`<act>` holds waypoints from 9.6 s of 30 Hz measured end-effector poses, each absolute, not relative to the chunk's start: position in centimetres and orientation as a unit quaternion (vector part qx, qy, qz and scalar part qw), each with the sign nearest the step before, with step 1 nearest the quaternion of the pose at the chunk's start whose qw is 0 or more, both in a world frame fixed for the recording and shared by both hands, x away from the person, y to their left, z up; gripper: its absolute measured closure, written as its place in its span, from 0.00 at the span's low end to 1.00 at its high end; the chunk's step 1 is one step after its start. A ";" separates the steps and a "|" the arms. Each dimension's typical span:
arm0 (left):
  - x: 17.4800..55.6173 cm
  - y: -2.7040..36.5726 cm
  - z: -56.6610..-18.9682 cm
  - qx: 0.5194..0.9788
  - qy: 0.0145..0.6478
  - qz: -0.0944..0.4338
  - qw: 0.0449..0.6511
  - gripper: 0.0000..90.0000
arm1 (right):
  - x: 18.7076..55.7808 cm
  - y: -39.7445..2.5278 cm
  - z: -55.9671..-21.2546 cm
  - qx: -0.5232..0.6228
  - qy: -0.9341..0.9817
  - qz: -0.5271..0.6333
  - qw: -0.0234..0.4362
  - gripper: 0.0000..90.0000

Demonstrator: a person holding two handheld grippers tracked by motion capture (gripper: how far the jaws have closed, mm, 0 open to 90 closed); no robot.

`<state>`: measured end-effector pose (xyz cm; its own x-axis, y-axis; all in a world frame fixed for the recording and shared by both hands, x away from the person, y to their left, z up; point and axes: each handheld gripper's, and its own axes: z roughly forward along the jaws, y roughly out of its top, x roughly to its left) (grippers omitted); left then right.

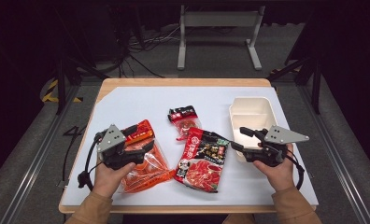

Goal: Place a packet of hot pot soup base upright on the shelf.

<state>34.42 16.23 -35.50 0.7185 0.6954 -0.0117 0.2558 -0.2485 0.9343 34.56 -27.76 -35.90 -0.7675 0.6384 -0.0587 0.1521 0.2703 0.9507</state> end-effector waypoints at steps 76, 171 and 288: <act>44.0 2.3 -42.7 0.871 0.340 0.008 0.355 0.40 | 34.3 -28.6 -36.2 0.272 0.768 0.538 0.217 0.40; 36.2 7.7 -32.6 0.753 0.313 0.130 0.563 0.98 | 36.8 -22.1 -34.0 0.285 0.755 0.583 0.096 0.44; 37.0 13.6 -35.4 0.786 0.361 0.087 0.494 0.49 | 48.5 -33.3 -23.2 0.204 0.806 0.487 0.266 0.92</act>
<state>37.03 13.60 -35.36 0.7248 0.6530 -0.2196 0.4808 -0.2511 0.8401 48.53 -33.28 -23.19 -0.7758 0.5876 -0.2300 0.0693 0.4418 0.8945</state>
